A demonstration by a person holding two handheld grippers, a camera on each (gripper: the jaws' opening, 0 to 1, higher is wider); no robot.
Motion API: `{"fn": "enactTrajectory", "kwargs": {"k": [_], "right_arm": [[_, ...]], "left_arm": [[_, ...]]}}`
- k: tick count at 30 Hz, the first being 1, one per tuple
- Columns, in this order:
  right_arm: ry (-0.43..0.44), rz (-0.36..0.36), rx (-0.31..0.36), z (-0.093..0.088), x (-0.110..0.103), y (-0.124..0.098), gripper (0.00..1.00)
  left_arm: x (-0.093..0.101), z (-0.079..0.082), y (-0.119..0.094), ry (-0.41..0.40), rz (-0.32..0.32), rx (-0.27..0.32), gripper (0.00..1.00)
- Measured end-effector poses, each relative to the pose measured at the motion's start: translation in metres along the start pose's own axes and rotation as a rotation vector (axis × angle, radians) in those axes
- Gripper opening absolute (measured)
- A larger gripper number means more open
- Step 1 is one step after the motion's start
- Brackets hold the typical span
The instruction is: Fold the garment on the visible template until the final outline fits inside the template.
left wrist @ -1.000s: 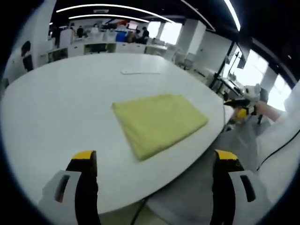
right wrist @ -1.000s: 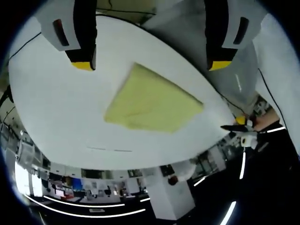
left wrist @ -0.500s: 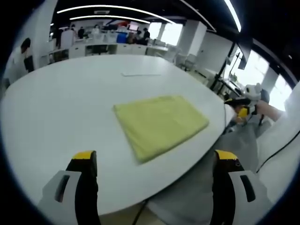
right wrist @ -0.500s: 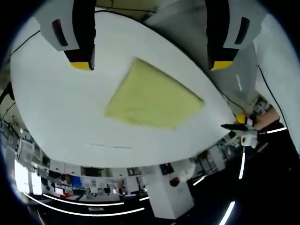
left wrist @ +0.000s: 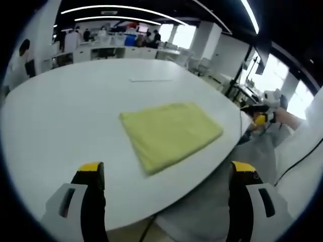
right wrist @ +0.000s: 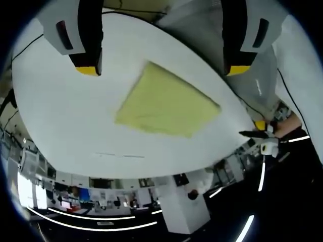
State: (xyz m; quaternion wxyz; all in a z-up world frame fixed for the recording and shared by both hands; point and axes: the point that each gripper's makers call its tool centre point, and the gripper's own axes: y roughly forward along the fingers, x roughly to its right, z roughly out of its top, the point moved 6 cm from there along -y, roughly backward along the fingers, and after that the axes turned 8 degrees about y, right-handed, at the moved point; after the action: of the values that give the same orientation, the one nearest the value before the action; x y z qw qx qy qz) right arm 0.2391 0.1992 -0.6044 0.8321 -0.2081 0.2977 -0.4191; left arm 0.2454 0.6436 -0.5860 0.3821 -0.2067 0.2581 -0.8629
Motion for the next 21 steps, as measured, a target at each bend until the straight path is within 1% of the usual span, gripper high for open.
{"fn": "enactTrajectory", "kwargs": {"k": [6, 21], "right_arm": [[0.001, 0.003, -0.001, -0.0003, -0.0009, 0.0006, 1.0], [0.006, 0.001, -0.01, -0.003, 0.0011, -0.0008, 0.99]], "left_arm": [[-0.0002, 0.0031, 0.0011, 0.005, -0.004, 0.002, 0.99], [0.0017, 0.0041, 0.0048, 0.011, -0.012, -0.009, 0.99]]}}
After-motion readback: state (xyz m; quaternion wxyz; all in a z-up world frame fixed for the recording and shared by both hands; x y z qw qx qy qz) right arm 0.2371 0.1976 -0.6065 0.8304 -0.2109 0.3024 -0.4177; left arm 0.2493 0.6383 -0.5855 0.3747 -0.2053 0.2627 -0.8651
